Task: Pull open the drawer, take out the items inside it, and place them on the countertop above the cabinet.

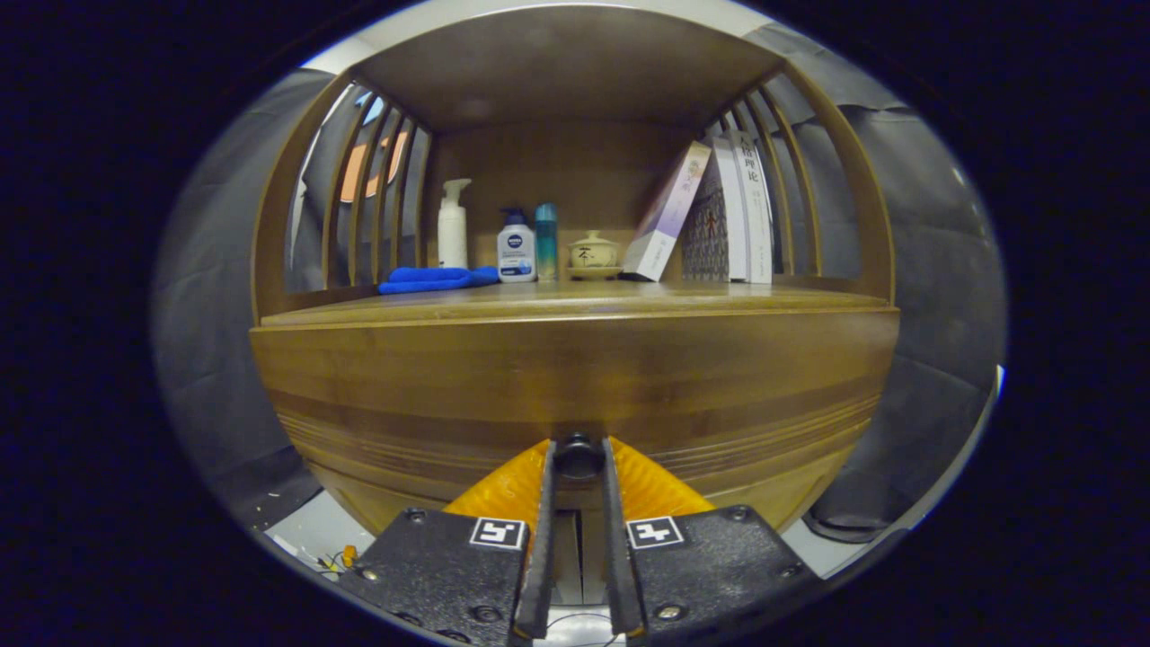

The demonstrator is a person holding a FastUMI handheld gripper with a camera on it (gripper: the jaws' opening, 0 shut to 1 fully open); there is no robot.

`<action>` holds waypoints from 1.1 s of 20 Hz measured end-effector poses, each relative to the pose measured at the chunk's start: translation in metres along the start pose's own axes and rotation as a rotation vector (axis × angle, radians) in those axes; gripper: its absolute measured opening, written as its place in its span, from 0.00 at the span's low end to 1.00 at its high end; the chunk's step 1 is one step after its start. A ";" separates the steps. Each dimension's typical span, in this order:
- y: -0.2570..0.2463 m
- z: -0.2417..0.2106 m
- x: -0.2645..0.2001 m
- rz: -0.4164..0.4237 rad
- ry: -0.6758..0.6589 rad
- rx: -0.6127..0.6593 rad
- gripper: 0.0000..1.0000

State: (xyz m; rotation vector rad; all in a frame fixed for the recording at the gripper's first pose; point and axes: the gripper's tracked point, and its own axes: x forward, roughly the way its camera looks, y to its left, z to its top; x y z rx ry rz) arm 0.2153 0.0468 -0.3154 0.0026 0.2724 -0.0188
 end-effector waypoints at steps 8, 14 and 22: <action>-0.002 -0.004 -0.007 0.018 0.019 0.002 0.25; -0.003 -0.010 -0.031 0.025 0.024 -0.004 0.25; -0.005 -0.019 -0.069 0.039 0.030 0.003 0.25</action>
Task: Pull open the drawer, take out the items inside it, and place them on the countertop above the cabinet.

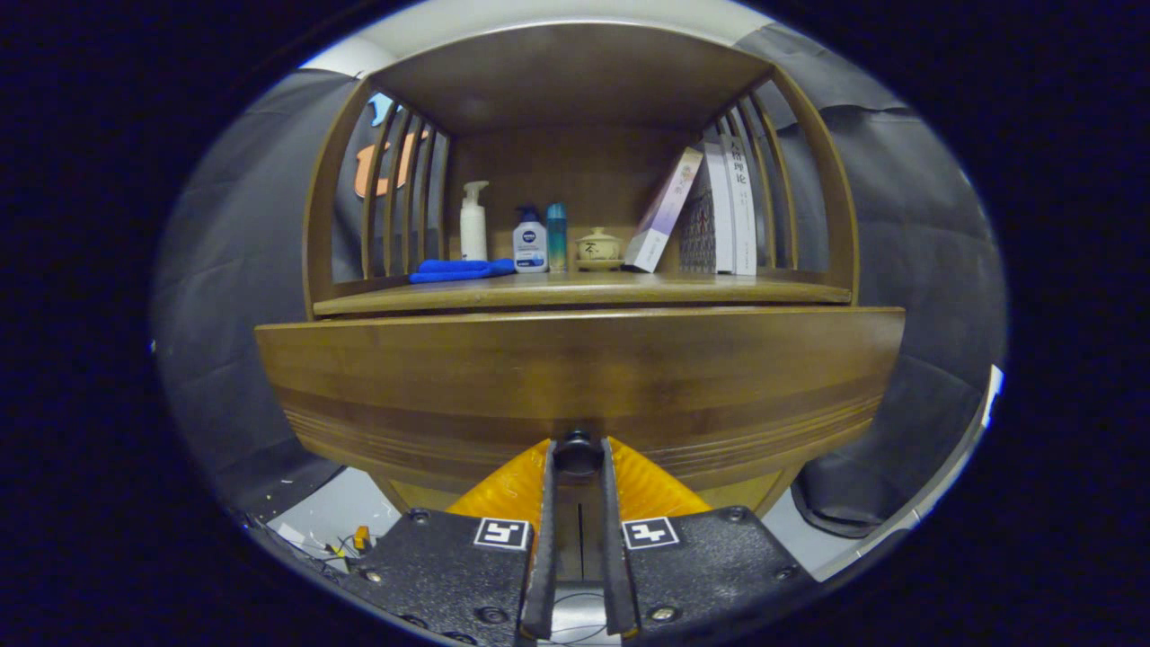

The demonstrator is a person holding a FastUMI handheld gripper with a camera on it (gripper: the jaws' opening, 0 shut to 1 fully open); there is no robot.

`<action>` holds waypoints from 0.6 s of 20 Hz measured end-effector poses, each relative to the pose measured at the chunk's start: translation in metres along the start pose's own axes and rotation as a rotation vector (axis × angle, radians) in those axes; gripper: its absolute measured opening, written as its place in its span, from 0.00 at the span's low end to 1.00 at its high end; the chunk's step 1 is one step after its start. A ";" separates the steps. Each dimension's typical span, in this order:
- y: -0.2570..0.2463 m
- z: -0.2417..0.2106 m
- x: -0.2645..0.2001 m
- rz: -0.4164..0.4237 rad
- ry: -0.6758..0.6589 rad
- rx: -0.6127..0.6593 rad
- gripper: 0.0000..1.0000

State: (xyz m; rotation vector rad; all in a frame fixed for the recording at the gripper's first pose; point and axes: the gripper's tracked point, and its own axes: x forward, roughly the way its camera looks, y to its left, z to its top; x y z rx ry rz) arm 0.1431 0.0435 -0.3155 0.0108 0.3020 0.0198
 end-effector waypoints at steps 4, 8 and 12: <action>0.000 -0.006 -0.019 0.012 0.006 0.010 0.25; -0.001 -0.010 -0.035 0.019 0.008 -0.009 0.25; -0.001 -0.015 -0.051 0.020 0.015 -0.013 0.25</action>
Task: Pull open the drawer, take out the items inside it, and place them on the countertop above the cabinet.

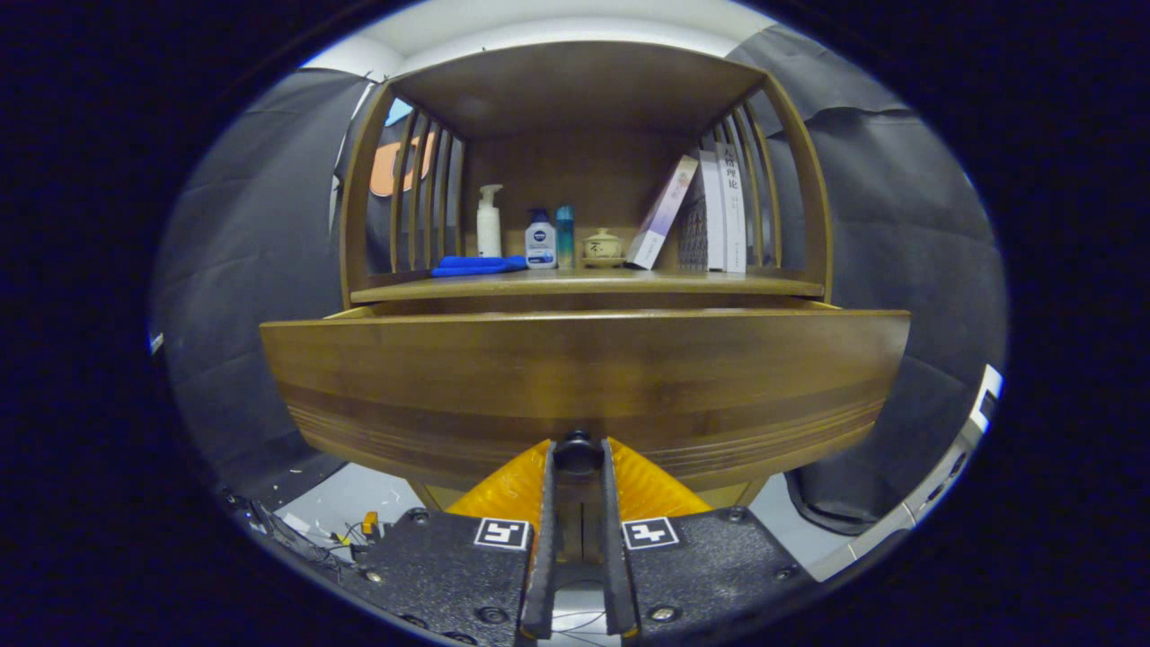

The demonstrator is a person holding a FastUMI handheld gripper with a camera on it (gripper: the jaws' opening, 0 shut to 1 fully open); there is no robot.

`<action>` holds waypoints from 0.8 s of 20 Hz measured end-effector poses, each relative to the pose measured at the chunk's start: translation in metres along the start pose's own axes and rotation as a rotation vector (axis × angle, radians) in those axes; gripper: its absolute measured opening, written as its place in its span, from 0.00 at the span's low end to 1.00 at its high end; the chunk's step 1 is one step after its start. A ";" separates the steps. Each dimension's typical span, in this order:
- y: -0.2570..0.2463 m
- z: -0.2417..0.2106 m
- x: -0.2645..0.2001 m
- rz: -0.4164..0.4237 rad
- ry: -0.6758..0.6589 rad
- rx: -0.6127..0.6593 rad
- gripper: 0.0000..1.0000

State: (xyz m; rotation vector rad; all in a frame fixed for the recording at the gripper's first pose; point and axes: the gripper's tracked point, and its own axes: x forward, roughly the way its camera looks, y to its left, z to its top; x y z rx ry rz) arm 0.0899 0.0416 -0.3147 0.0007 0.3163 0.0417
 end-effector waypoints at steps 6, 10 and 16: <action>-0.001 -0.014 -0.022 0.004 0.015 -0.007 0.25; 0.000 -0.021 -0.042 0.017 0.012 -0.014 0.25; 0.006 -0.029 -0.058 0.044 0.014 -0.025 0.25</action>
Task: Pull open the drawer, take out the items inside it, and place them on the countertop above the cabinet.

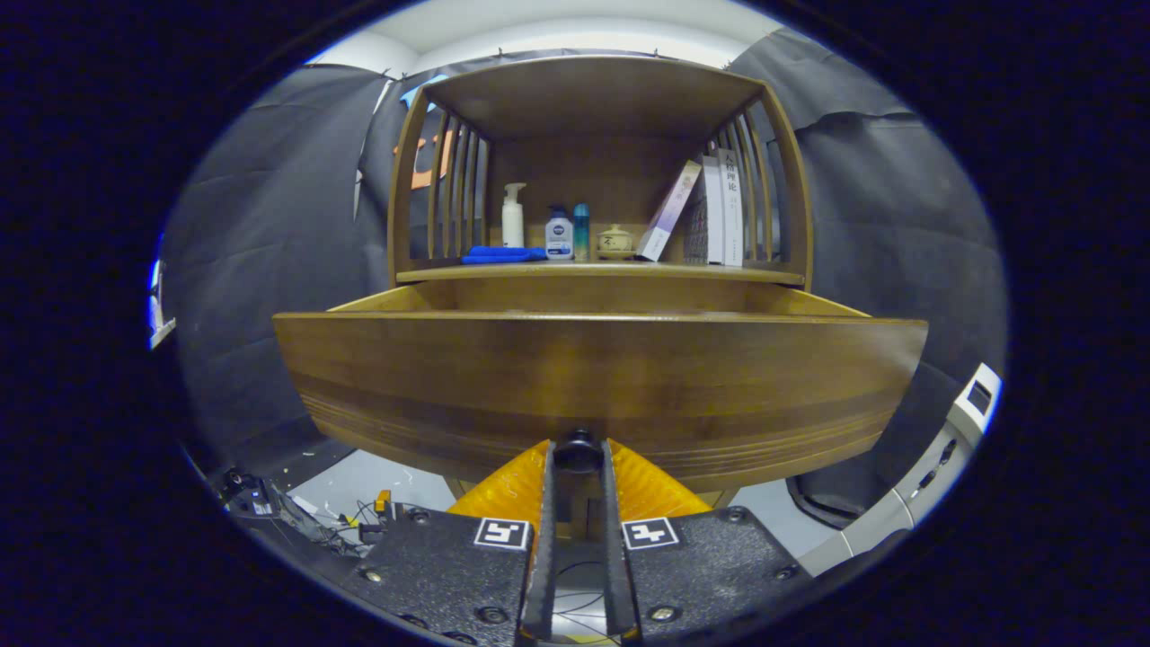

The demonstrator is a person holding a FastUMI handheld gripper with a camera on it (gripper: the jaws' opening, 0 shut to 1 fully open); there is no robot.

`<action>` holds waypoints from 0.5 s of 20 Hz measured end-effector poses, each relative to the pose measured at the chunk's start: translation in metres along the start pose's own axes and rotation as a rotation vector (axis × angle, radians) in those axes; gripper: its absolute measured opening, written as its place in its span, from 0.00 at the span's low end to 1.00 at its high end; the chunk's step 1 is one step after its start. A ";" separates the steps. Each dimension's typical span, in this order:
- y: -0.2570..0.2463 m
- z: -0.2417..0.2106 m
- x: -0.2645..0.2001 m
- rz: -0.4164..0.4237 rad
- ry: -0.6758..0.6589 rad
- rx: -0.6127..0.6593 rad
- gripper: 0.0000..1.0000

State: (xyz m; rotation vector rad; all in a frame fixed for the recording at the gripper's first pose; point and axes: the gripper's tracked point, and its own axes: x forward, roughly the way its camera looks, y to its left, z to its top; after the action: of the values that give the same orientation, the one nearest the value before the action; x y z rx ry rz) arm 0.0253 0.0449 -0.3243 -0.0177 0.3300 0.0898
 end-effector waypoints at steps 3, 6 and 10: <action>0.002 -0.004 -0.011 0.014 0.007 0.015 0.25; 0.000 -0.005 -0.012 0.015 0.005 -0.001 0.25; 0.002 -0.006 -0.014 0.015 0.016 -0.001 0.25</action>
State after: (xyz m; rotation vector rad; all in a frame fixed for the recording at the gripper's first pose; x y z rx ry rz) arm 0.0098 0.0459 -0.3249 -0.0173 0.3460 0.1045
